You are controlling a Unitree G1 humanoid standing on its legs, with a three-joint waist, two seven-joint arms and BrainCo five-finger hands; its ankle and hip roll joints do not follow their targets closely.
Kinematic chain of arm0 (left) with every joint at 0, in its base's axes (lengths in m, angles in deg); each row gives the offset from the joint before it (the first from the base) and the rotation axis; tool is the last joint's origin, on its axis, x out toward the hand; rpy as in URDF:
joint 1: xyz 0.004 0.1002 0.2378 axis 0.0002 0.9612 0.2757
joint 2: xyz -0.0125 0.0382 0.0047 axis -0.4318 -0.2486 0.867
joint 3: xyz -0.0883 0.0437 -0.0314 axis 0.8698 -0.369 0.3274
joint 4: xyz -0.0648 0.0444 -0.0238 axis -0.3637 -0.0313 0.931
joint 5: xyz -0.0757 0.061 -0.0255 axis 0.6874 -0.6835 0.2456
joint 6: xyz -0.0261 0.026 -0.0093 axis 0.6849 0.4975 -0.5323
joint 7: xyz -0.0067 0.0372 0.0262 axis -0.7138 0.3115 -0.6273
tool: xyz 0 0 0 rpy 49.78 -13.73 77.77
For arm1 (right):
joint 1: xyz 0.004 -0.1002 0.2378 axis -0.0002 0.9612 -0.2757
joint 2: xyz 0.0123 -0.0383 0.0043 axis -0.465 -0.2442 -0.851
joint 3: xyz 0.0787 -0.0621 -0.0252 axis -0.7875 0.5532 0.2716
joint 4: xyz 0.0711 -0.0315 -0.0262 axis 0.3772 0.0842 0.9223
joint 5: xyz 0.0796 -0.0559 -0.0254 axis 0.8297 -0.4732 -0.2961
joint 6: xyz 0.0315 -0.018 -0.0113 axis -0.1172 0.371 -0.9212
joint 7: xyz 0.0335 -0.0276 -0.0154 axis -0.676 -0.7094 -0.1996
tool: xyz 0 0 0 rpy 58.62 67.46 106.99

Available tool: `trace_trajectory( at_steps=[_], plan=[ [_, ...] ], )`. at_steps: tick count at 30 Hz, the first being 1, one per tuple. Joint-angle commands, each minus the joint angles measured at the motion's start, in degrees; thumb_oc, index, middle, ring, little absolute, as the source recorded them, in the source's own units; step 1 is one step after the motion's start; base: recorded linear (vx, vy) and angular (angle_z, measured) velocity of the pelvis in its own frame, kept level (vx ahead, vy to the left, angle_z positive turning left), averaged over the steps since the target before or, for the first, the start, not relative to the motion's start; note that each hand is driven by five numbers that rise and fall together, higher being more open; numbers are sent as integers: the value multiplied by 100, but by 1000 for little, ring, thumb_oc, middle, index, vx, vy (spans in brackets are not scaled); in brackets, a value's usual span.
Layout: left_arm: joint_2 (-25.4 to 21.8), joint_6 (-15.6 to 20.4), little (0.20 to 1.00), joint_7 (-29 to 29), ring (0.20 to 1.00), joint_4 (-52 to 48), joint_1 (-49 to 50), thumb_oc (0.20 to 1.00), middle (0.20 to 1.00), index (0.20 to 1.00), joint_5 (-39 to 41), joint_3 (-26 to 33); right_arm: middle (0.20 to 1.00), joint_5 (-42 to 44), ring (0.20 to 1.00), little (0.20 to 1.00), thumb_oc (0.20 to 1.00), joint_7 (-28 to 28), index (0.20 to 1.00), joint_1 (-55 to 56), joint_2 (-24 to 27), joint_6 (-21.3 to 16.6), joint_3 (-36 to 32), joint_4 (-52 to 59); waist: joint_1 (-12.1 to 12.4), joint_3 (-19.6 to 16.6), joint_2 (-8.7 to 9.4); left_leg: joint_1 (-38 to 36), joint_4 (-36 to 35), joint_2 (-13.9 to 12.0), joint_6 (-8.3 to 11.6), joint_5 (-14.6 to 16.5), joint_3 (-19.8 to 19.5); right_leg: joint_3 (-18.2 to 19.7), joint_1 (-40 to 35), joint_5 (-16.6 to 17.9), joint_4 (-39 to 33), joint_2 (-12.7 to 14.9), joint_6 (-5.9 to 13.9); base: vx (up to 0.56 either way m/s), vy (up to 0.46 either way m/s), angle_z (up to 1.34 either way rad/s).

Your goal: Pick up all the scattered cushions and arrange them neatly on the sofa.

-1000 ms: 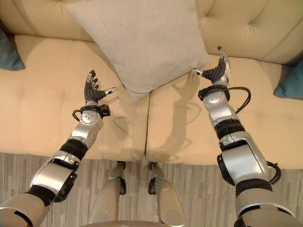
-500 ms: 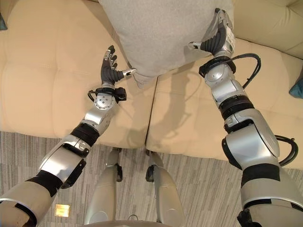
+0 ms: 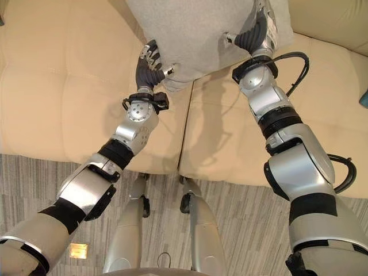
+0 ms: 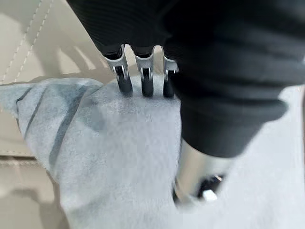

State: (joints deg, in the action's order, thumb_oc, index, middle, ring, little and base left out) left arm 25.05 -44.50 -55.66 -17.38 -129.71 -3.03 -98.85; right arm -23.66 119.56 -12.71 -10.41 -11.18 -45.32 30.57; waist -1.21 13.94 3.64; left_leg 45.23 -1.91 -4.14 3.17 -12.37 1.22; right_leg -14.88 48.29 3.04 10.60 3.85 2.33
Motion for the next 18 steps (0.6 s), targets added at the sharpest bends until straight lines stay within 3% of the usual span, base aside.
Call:
trace_trajectory(
  at_steps=[1,13,14,15,18],
  plan=[
    [126,257,200,164,200,423,-513,200,200,200,300,-127,200,242,200,200,200,-79,200,-254,-442,-376,246,276,-155,-351,336,-486,-309,-62,599,338,84,284,-562,623,-1557,52,842,8,25,-8],
    [-201,301,200,72,200,69,-559,200,200,200,196,-104,200,254,200,200,200,-11,200,-30,-422,-442,-118,479,-194,-439,215,-476,-309,-54,566,365,109,308,-501,629,-1543,80,850,1,6,-2],
    [-272,294,200,58,200,21,-576,200,200,200,134,-125,887,258,887,887,887,-2,887,31,-422,-445,-174,480,-208,-444,208,-474,-309,-57,564,366,107,307,-506,631,-1543,79,853,0,0,0],
    [-323,291,200,53,200,12,-595,200,200,200,91,-139,1000,245,1000,1000,1000,5,1000,66,-416,-441,-206,464,-213,-449,203,-475,-309,-59,563,366,111,308,-511,629,-1545,78,853,0,0,0],
    [-496,280,200,44,200,-30,-620,200,200,200,-9,-166,1000,80,1000,1000,1000,18,1000,169,-288,-365,-270,322,-219,-466,157,-487,-309,-56,555,374,117,298,-513,640,-1547,84,862,0,0,0]
  ],
)
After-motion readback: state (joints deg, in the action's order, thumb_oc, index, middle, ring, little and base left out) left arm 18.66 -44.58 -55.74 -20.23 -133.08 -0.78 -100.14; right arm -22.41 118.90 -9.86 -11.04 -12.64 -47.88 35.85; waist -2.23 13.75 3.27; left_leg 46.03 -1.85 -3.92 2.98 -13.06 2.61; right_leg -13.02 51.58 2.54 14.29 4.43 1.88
